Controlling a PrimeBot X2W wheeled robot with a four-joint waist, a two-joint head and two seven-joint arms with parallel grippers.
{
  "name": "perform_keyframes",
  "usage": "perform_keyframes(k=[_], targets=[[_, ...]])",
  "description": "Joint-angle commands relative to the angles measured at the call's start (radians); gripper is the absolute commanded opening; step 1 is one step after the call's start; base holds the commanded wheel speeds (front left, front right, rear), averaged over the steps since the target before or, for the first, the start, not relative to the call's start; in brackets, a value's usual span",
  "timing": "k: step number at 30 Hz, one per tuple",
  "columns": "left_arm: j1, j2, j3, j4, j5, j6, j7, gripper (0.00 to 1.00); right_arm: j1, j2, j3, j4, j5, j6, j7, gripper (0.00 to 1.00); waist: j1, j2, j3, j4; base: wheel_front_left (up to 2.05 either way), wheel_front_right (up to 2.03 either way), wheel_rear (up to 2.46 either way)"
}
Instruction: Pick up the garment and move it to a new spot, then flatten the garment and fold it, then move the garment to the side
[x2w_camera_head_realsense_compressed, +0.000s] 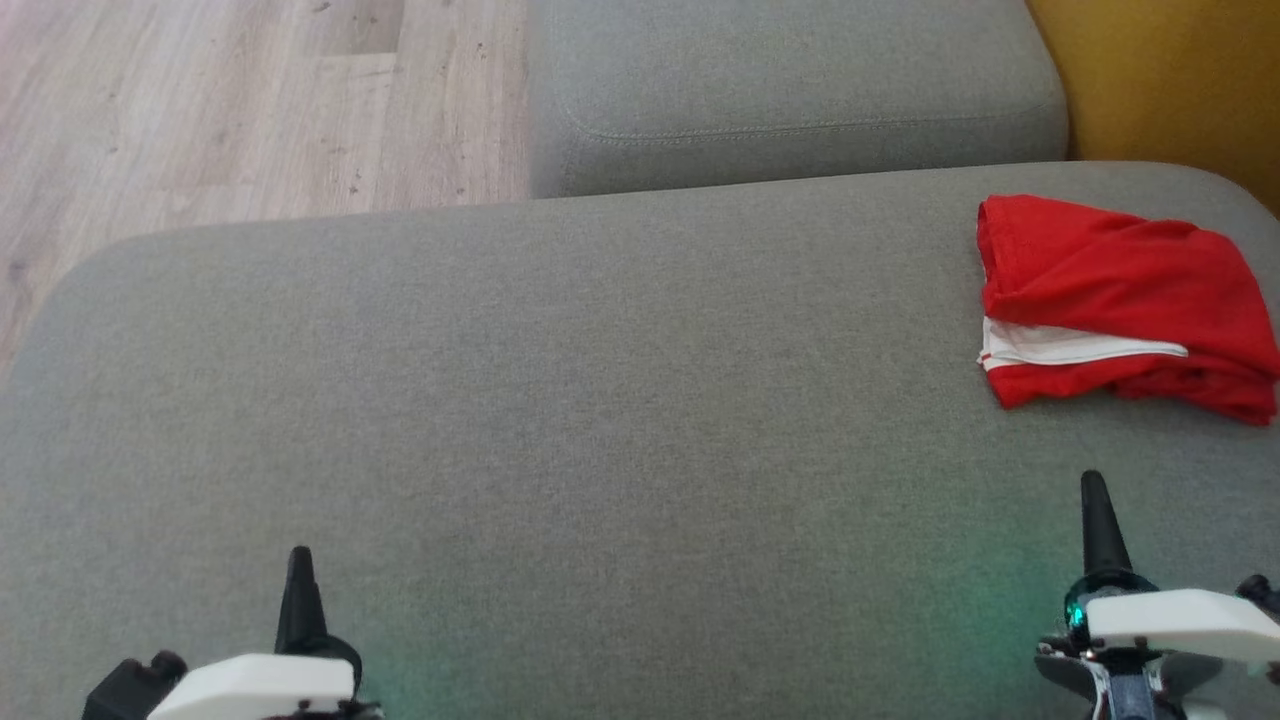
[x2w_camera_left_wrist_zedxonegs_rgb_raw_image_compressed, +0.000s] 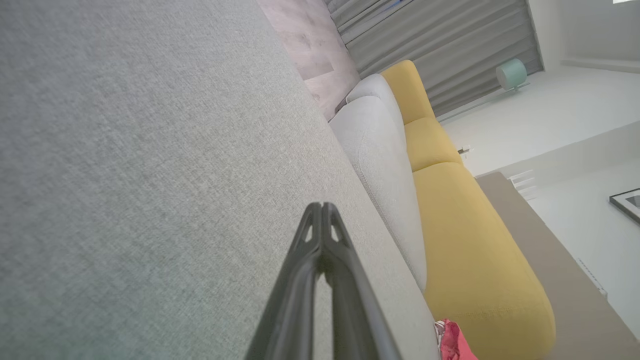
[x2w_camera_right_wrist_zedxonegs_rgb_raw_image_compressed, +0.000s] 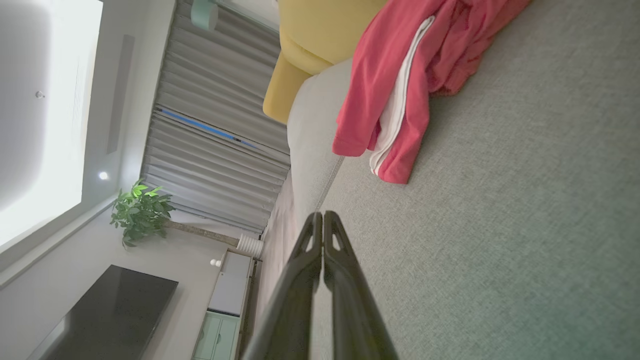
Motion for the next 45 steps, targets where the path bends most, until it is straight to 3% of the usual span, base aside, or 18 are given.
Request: perform_keyframes(k=[1,39,45], targets=[[-0.065,0.013,0.041,-0.023,-0.029,-0.011,0.009,0.00,-0.059,-0.024,0.010,-0.031,0.032,-0.001,0.009,0.00,0.0000,0.0000,0.001,-0.001,0.00,0.00,0.00],[-0.166,0.010,0.160,0.013,-0.465,-0.090,0.121,0.00,-0.149,-0.024,-0.046,-0.014,0.462,-0.001,0.121,0.00,0.0000,0.0000,0.029,-0.018,0.00,0.00,0.00],[-0.167,0.008,0.164,0.014,-0.468,-0.091,0.125,0.00,-0.150,-0.022,-0.049,-0.014,0.465,-0.001,0.125,0.00,0.0000,0.0000,0.029,-0.018,0.00,0.00,0.00]])
